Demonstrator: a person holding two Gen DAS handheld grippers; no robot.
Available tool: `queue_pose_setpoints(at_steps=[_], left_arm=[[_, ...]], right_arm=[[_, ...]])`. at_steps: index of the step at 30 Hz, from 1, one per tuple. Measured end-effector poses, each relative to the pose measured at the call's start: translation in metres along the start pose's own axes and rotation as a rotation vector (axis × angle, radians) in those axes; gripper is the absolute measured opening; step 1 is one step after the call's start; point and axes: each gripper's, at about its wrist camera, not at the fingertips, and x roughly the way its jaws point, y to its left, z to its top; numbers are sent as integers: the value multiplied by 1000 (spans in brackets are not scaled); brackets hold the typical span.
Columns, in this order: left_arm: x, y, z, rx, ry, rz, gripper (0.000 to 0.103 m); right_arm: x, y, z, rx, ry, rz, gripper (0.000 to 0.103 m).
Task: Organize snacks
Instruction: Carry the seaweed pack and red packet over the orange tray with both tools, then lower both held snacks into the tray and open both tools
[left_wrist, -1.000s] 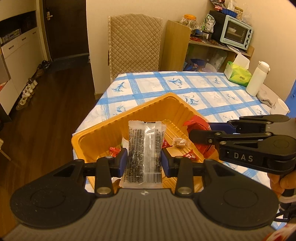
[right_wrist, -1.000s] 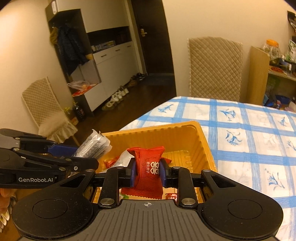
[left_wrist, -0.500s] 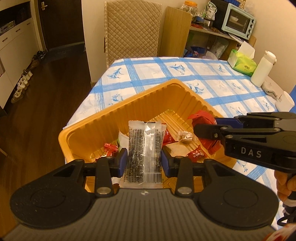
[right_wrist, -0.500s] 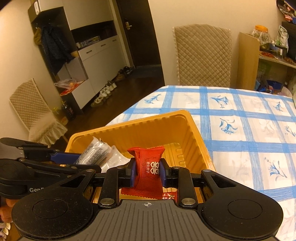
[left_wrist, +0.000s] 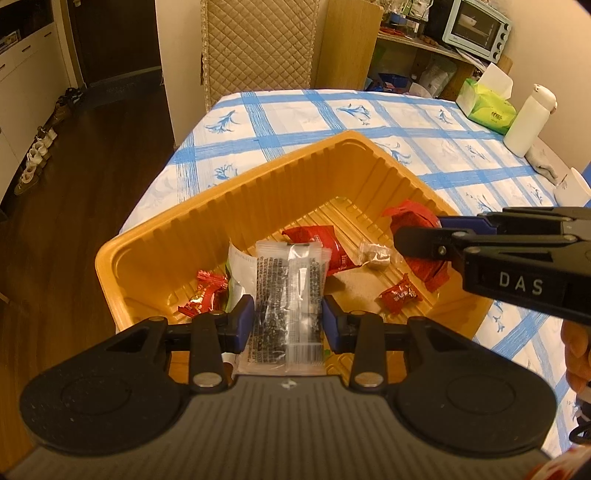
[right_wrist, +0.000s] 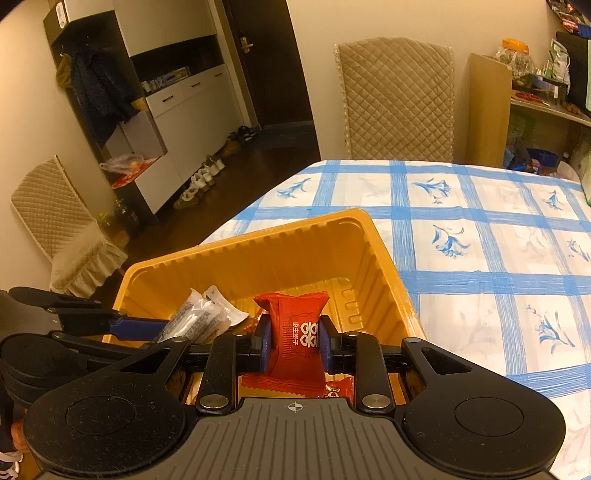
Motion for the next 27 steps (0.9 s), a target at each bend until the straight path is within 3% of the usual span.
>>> queue_pose_setpoints(at_steps=[8,12,27], left_arm=[[-3,3,1,-2,-3,-10,35],[-6,7,0,-15,-5,-3,43],[-13,19,-6,-49,-7,9,48]], right_arm=[[3,1,1,1,5,0,26],[4,1,1,2,7,1,26],[16,8,-5,4,46,1,27]])
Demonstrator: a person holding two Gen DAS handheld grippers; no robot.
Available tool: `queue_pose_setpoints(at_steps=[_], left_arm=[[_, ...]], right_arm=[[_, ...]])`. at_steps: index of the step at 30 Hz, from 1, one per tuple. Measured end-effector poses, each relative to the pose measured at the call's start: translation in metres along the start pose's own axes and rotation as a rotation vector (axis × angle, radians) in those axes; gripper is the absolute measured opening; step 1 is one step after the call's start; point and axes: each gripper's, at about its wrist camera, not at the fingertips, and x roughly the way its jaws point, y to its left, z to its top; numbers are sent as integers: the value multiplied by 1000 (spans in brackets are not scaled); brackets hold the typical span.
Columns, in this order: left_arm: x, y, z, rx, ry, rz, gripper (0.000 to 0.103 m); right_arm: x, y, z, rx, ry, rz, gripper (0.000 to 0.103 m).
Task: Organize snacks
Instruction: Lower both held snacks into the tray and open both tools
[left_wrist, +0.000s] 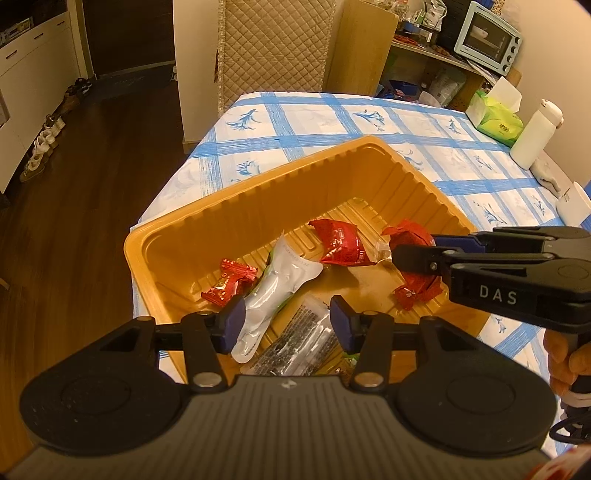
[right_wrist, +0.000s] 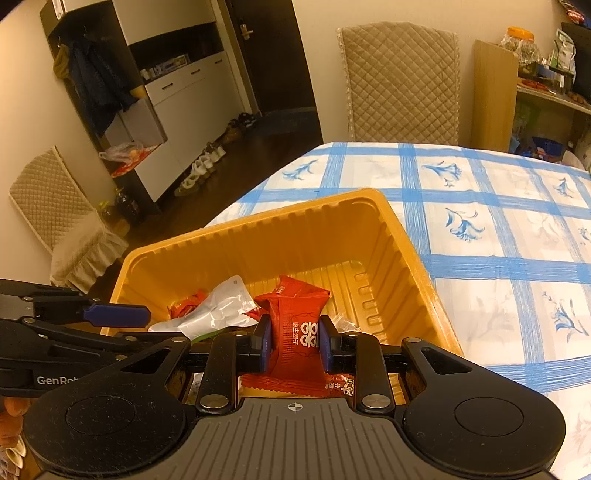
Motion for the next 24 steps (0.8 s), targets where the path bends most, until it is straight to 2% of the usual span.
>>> queue_pose_setpoints(at_steps=[5,7,9,10,14,17,24], left_arm=[[-2,1,-1,-7,-5,6,55],[-3,1,-1,-9,-7,9,59],[-5,1,-2,-8,-11,13,62],[-6,0,-2,-9,-13,14,64],[-9,1,-4,-19,-19,23,70],[-12,0,-5,-23,-26,25,78],[-23,-5,-9,-34,-47,43,85]], right_arm=[[1,2,0,-3,9,2,28],[1,4,0,-11,10,-12,36],[-1,4,-1,-8,-5,-16,59],[-3,4,-2,-4,-16,-15,61],[-6,3,-2,-8,-13,-21,67],[-9,1,-3,-8,-19,-22,72],[-21,-3,-9,7,-33,-24,81]])
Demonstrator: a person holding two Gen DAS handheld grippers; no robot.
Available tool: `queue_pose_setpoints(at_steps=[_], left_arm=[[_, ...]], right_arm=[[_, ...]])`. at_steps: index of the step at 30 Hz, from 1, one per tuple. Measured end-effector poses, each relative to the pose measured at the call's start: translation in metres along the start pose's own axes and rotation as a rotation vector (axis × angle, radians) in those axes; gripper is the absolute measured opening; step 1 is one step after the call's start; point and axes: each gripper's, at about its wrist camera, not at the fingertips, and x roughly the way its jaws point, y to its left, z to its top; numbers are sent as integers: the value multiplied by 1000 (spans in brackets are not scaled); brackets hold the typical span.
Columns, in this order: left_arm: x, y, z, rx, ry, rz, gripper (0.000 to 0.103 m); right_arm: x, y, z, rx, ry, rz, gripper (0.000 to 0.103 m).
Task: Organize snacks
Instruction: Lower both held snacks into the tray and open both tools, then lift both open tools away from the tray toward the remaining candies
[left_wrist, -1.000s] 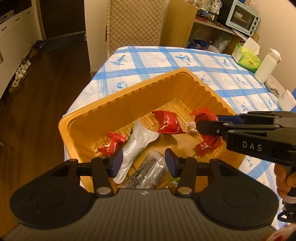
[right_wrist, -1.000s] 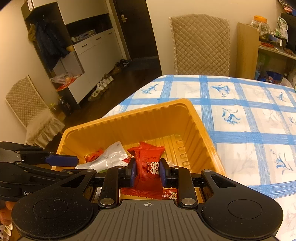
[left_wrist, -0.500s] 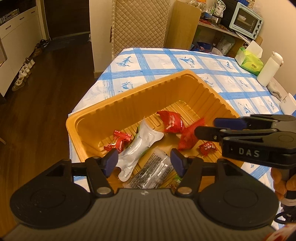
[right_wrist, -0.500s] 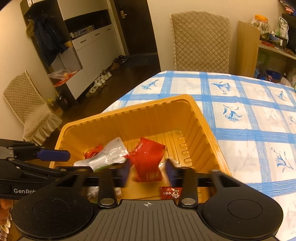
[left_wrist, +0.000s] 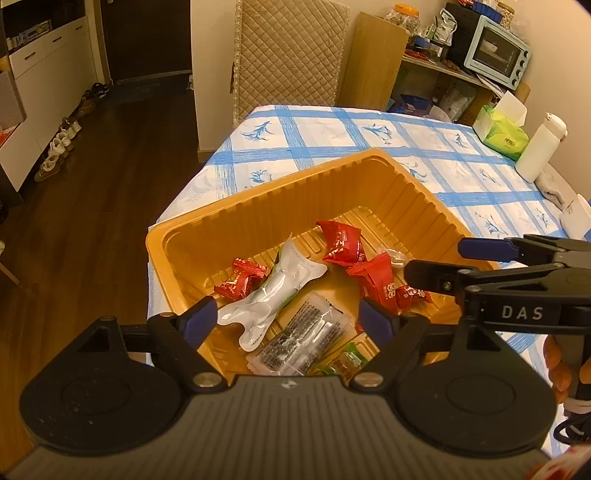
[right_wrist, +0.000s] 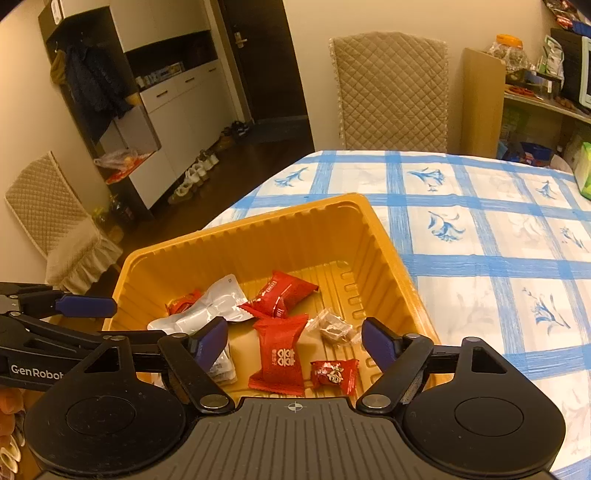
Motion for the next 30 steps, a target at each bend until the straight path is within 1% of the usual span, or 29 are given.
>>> queue_pose_setpoints(at_steps=[6,16,24,30], left_arm=[[-14,-4,-5,-9,-21,9,86],[-47,-14,-20,-42,-61,19,88],[-80,-29,-42,-64,-97,19,88],[-104,-42,-61,-80,-116,8,88]], right_arm=[[-16,-4,-3,11,-23,3,85],[-53,-8,-15,14,-56,15,87],[-91,-13,-34,7,-75,30,89],[-115,-16,-53,-13,-72,33,90]])
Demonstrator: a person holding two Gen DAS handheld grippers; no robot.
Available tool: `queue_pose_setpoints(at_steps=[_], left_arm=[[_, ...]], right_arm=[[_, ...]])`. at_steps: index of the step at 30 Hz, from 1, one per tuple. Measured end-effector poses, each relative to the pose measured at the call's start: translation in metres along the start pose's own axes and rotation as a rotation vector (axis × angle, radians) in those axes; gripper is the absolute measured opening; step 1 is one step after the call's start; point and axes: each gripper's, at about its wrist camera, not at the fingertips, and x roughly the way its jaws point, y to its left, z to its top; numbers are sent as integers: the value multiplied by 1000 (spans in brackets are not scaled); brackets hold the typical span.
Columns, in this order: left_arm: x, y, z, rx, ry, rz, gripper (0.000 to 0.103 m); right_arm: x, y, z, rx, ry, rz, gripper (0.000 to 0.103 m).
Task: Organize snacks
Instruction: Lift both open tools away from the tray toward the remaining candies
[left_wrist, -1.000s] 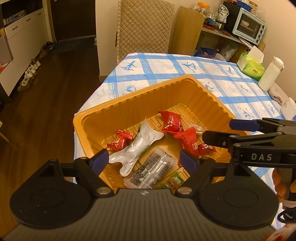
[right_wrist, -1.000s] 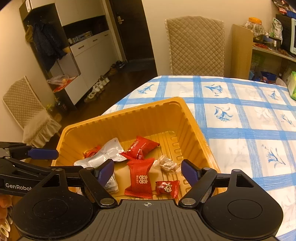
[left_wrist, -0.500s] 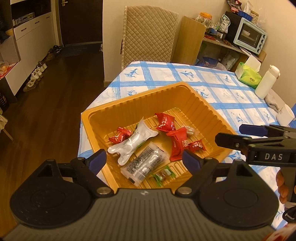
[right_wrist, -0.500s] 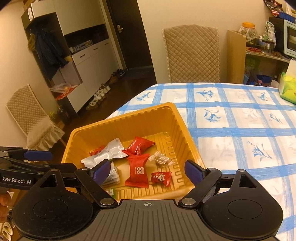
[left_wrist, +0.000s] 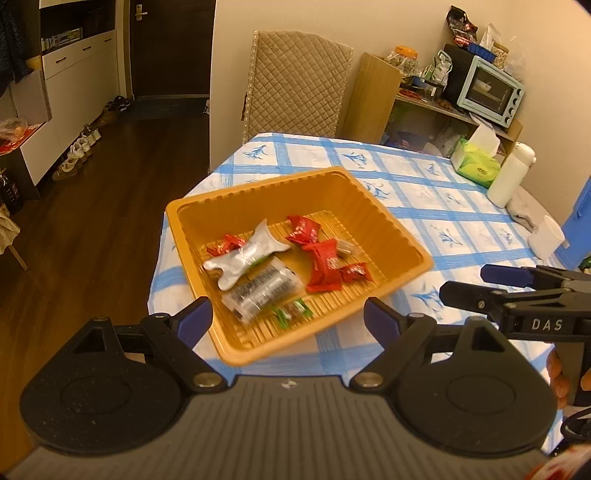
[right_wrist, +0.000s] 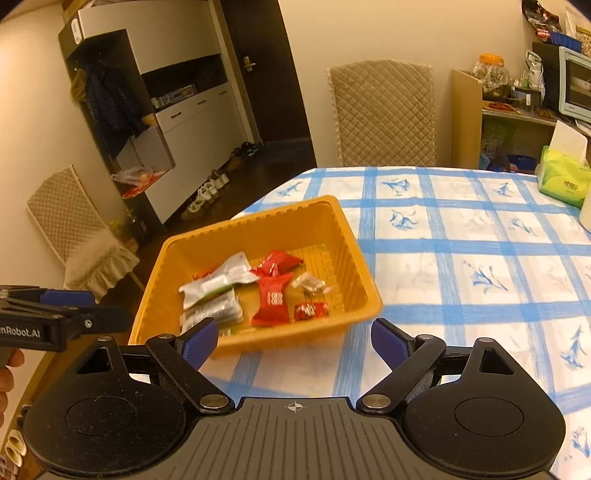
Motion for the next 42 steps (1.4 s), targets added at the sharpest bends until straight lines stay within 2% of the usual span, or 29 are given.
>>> queue_pose_setpoints(at_steps=[8,21,27,37,42], left_arm=[[-22,-17,-28,0,3,-25,88],[-26,-47,-71,39,61,-69,88],[-20,-64,-89,93,89,-90,88],[3,-89,-120,163,184,-122,87],[12,-98,-127,170,218,-137,87]], right_arm=[[-29,-3,-26,-11,11,10,90],[-57,-19,-66,10,66,-3,90],[-65,-31,-84,31,90,-25,90],[-72,-48,-111,84,141,-67,90],[-72,-51,-121,103,163,-80,90]])
